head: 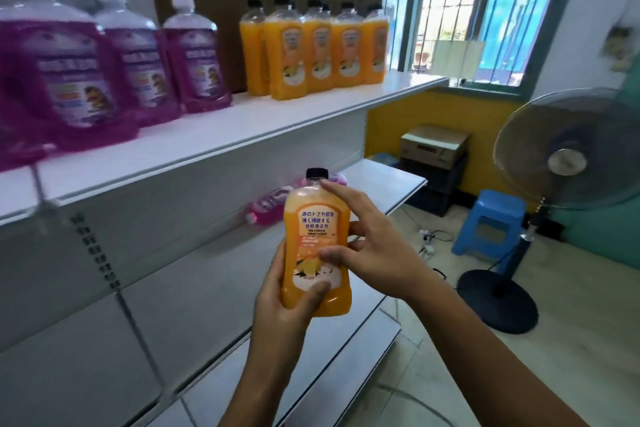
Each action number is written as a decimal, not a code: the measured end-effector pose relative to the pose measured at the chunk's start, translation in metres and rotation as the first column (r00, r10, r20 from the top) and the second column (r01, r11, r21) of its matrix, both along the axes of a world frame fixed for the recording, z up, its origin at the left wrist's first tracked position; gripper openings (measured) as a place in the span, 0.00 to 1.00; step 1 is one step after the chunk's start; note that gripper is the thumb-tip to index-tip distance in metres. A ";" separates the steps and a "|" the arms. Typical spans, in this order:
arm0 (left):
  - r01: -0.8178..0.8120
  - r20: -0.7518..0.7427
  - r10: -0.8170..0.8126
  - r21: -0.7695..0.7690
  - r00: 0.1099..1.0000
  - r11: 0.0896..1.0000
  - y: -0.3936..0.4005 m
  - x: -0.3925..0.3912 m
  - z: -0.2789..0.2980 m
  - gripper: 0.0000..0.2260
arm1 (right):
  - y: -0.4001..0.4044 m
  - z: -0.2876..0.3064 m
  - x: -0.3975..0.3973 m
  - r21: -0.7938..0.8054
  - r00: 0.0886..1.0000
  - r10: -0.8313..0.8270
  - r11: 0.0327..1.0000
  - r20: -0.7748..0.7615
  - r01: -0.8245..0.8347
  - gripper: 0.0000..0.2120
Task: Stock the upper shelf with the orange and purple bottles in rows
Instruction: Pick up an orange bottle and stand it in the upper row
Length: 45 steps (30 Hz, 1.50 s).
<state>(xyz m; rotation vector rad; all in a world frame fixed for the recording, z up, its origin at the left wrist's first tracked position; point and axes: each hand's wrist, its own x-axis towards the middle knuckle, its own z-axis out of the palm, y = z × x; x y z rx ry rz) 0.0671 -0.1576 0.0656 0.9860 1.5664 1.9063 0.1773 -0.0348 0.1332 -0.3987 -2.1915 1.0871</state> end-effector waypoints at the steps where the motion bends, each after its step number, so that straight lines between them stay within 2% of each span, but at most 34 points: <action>1: 0.009 -0.011 -0.008 0.011 1.000 1.000 0.014 0.010 0.005 0.33 | 0.011 0.005 0.011 0.009 1.000 -0.006 1.000 -0.015 0.006 0.38; 5: 0.072 -0.048 -0.069 0.068 0.996 0.995 0.067 0.050 0.027 0.39 | 0.055 0.024 0.060 0.010 0.994 -0.040 0.999 -0.102 0.041 0.35; 9: 0.142 -0.081 -0.132 0.120 0.988 0.983 0.107 0.091 0.038 0.32 | 0.091 0.036 0.106 0.037 0.982 -0.077 0.996 -0.173 0.084 0.28; 12: 0.159 -0.083 -0.149 0.133 0.985 0.978 0.128 0.114 0.042 0.27 | 0.111 0.038 0.132 0.051 0.981 -0.078 0.995 -0.179 0.088 0.29; 16: 0.168 -0.136 -0.150 0.125 0.979 0.978 0.153 0.127 0.045 0.28 | 0.136 0.035 0.153 0.022 0.991 -0.037 0.999 -0.130 0.040 0.36; 18: 0.165 -0.185 -0.142 0.114 0.972 0.980 0.167 0.129 0.047 0.28 | 0.150 0.035 0.156 0.014 0.993 -0.026 1.000 -0.117 0.028 0.39; 26: 0.154 -0.248 -0.119 0.126 0.962 0.980 0.236 0.121 0.061 0.28 | 0.210 0.045 0.146 0.010 0.975 -0.072 0.997 -0.208 0.076 0.39; 33: 0.060 -0.295 0.002 0.200 0.955 0.978 0.319 0.101 0.081 0.30 | 0.291 0.071 0.116 0.151 0.977 -0.038 0.986 -0.211 0.071 0.39; 38: 0.054 -0.470 0.051 0.208 0.881 0.977 0.385 0.076 0.118 0.32 | 0.355 0.108 0.093 0.222 0.971 -0.005 0.973 -0.238 0.060 0.39; 43: 0.034 -0.693 0.083 0.154 0.717 0.988 0.435 0.060 0.152 0.39 | 0.401 0.125 0.081 0.299 0.950 0.001 0.949 -0.312 0.097 0.43; 45: 0.031 -0.739 0.081 0.137 0.669 0.990 0.452 0.058 0.166 0.41 | 0.416 0.136 0.078 0.372 0.952 0.003 0.921 -0.306 0.116 0.44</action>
